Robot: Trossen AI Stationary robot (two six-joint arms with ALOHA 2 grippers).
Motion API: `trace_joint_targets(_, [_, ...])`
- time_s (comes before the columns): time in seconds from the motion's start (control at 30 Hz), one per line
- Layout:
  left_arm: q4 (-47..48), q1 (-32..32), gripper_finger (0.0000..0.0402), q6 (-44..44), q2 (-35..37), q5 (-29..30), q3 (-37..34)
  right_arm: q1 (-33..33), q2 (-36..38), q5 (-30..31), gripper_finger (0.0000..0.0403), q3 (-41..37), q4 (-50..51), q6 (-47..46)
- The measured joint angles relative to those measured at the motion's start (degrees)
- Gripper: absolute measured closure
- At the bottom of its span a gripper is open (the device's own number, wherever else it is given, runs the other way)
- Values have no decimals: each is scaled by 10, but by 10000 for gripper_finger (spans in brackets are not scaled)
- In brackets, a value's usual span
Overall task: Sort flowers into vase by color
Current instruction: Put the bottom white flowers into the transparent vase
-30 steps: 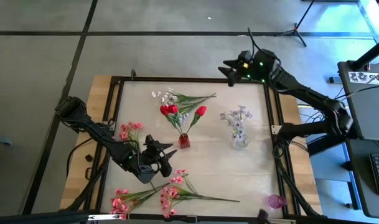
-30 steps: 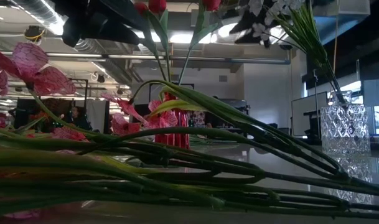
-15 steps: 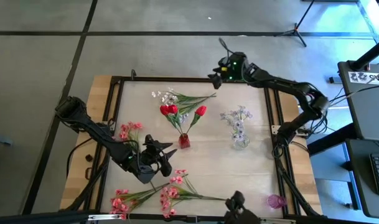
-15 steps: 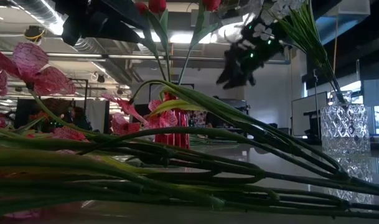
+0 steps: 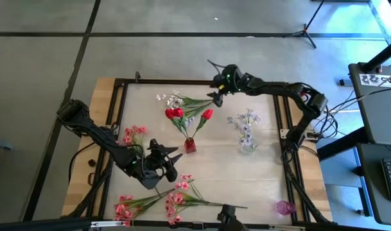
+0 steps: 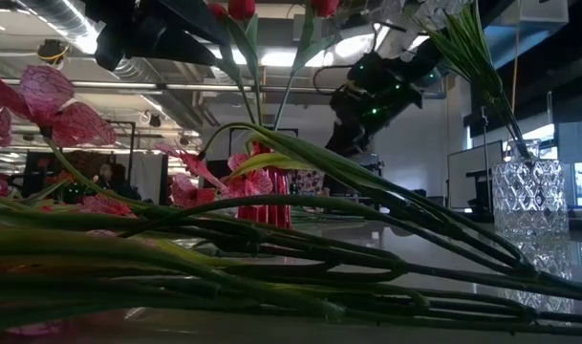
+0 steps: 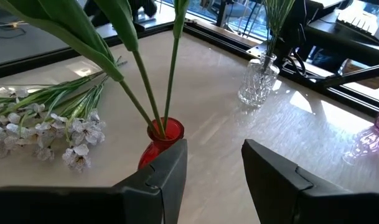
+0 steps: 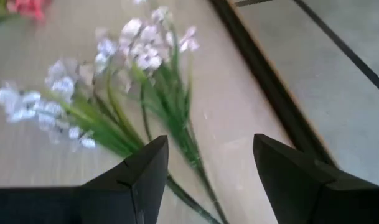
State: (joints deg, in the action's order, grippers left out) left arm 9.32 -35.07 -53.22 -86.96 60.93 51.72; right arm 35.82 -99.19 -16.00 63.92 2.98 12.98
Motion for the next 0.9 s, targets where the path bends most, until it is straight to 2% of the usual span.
trace_joint_targets(0.33, [0,0,250,-3,0,0,0,-41,-54,5,169,0,1,99])
trace_joint_targets(0.57, [0,0,250,-3,0,0,0,-71,-99,19,172,0,-1,128])
trace_joint_targets(0.7, [0,0,250,-3,0,2,0,-75,-124,57,197,0,-1,129])
trace_joint_targets(0.9, [0,0,250,-3,0,5,0,-73,-138,70,250,0,-6,115])
